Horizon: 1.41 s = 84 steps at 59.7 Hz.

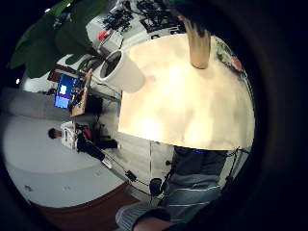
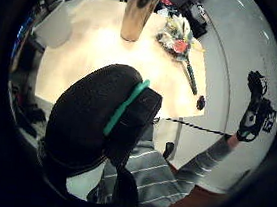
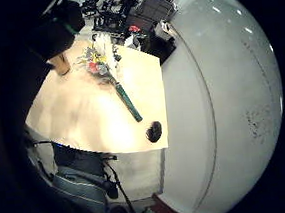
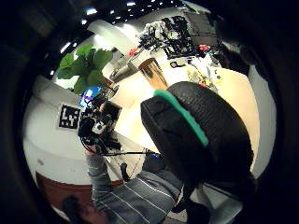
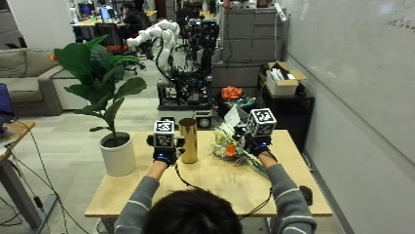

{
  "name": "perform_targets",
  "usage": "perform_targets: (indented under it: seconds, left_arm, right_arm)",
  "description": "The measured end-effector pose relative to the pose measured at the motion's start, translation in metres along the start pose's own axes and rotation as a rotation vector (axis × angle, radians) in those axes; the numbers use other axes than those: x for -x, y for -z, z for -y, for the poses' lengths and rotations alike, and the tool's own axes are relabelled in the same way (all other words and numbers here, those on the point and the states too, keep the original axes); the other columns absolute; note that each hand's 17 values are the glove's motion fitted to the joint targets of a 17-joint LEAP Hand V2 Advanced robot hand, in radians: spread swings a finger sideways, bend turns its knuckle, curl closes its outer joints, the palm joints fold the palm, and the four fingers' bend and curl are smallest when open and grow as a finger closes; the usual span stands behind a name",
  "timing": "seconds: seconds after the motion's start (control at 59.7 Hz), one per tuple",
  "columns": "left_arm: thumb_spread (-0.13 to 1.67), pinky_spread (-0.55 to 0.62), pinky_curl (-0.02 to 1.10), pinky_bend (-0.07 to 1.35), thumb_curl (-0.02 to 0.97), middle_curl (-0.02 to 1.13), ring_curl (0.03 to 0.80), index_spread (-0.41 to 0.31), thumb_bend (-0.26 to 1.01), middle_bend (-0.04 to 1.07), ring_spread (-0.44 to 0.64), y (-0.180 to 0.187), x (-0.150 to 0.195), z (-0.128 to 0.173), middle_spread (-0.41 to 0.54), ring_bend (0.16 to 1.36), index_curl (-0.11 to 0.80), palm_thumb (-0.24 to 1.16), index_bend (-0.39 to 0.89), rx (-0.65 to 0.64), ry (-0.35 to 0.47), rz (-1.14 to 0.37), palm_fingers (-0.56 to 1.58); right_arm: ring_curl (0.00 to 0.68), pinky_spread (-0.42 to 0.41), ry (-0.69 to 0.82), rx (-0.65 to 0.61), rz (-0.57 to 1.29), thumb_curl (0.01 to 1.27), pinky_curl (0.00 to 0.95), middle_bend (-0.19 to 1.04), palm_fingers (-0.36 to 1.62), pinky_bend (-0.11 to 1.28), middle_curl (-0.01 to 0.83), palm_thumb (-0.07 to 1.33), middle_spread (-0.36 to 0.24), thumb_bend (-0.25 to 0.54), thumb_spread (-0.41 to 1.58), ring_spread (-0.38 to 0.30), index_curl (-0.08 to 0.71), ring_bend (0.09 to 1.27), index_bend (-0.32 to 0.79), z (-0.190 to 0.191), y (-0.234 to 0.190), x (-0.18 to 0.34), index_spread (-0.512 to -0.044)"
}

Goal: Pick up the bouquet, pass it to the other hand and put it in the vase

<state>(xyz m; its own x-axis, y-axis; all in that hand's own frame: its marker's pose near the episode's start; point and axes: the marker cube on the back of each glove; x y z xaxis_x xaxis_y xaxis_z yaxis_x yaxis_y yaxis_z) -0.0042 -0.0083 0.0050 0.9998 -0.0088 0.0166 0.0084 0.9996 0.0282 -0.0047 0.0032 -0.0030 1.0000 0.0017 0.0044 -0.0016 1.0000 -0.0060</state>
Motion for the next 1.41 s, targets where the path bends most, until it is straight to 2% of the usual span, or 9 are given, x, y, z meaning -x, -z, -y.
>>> perform_targets:
  seconds: [0.017,0.084,0.184,0.385,0.837,1.105,1.206,1.323,1.407]
  left_arm:
    - [0.41,0.19,0.05,0.25,0.021,0.04,0.047,-0.021,0.03,0.18,0.15,-0.001,0.001,0.001,0.080,0.33,0.077,0.05,0.29,-0.005,0.002,0.002,0.36]
    - [0.66,0.28,0.10,0.25,0.047,0.10,0.100,-0.030,0.02,0.18,0.23,-0.006,0.008,0.005,0.117,0.36,0.133,0.06,0.28,-0.042,0.020,0.019,0.33]
    - [0.87,0.36,0.14,0.24,0.085,0.14,0.134,-0.037,0.00,0.17,0.30,-0.006,0.020,-0.008,0.141,0.38,0.197,0.06,0.28,-0.042,0.042,0.002,0.31]
    - [1.04,0.41,0.20,0.22,0.142,0.20,0.168,-0.042,-0.02,0.17,0.36,-0.014,0.028,-0.002,0.154,0.39,0.281,0.06,0.25,0.039,0.037,-0.099,0.29]
    - [1.10,0.43,0.27,0.20,0.211,0.26,0.214,-0.044,-0.02,0.16,0.37,0.001,-0.025,0.005,0.155,0.38,0.385,0.03,0.22,0.052,-0.055,-0.118,0.27]
    - [1.10,0.44,0.29,0.20,0.235,0.27,0.231,-0.044,-0.02,0.16,0.38,0.003,-0.068,0.007,0.163,0.39,0.411,0.02,0.19,0.024,-0.134,-0.123,0.26]
    - [1.10,0.44,0.30,0.20,0.241,0.27,0.237,-0.045,-0.02,0.16,0.38,0.001,-0.084,0.005,0.164,0.39,0.416,0.02,0.19,0.027,-0.154,-0.145,0.26]
    - [1.09,0.44,0.31,0.20,0.247,0.27,0.244,-0.045,-0.02,0.16,0.38,-0.003,-0.099,0.008,0.171,0.39,0.421,0.02,0.19,0.026,-0.186,-0.149,0.25]
    - [1.10,0.44,0.31,0.20,0.249,0.28,0.246,-0.040,-0.02,0.16,0.38,-0.004,-0.106,0.007,0.173,0.39,0.423,0.02,0.19,0.017,-0.201,-0.148,0.25]
  right_arm:
    - [0.091,0.072,0.002,-0.001,0.001,0.03,0.076,0.30,0.71,0.36,0.089,0.26,-0.006,0.172,0.43,0.001,0.036,0.44,0.13,0.000,0.000,0.001,-0.146]
    - [0.186,0.104,0.016,-0.003,0.009,0.05,0.162,0.32,0.66,0.38,0.153,0.30,-0.008,0.193,0.71,0.001,0.107,0.48,0.12,0.003,-0.002,0.006,-0.207]
    - [0.240,0.130,0.025,0.006,0.020,0.07,0.215,0.33,0.63,0.38,0.214,0.27,-0.010,0.161,0.97,0.002,0.147,0.49,0.12,0.004,-0.002,0.015,-0.256]
    - [0.284,0.147,0.046,0.001,0.014,0.11,0.263,0.32,0.61,0.37,0.285,0.28,-0.009,0.119,1.19,0.002,0.181,0.49,0.12,0.015,0.003,0.021,-0.281]
    - [0.337,0.153,-0.143,0.148,-0.029,0.16,0.321,0.28,0.60,0.36,0.358,0.31,0.000,0.028,1.28,0.006,0.212,0.48,0.11,-0.007,-0.010,-0.024,-0.291]
    - [0.354,0.153,-0.289,0.053,0.012,0.18,0.343,0.26,0.56,0.38,0.381,0.33,0.000,-0.010,1.29,0.011,0.197,0.49,0.09,-0.002,0.025,-0.079,-0.300]
    - [0.359,0.201,-0.413,0.029,0.041,0.19,0.366,0.25,0.55,0.47,0.383,0.33,0.011,-0.013,1.28,0.033,0.172,0.50,0.05,0.009,0.031,-0.105,-0.297]
    - [0.384,0.252,-0.524,0.073,0.069,0.20,0.428,0.17,0.40,0.71,0.359,0.27,0.084,-0.035,1.17,0.114,0.095,0.59,-0.04,0.016,0.020,-0.123,-0.266]
    - [0.386,0.267,-0.577,0.097,0.037,0.21,0.439,0.20,0.34,0.78,0.361,0.26,0.113,-0.027,1.13,0.139,0.063,0.62,-0.01,0.019,-0.001,-0.137,-0.259]
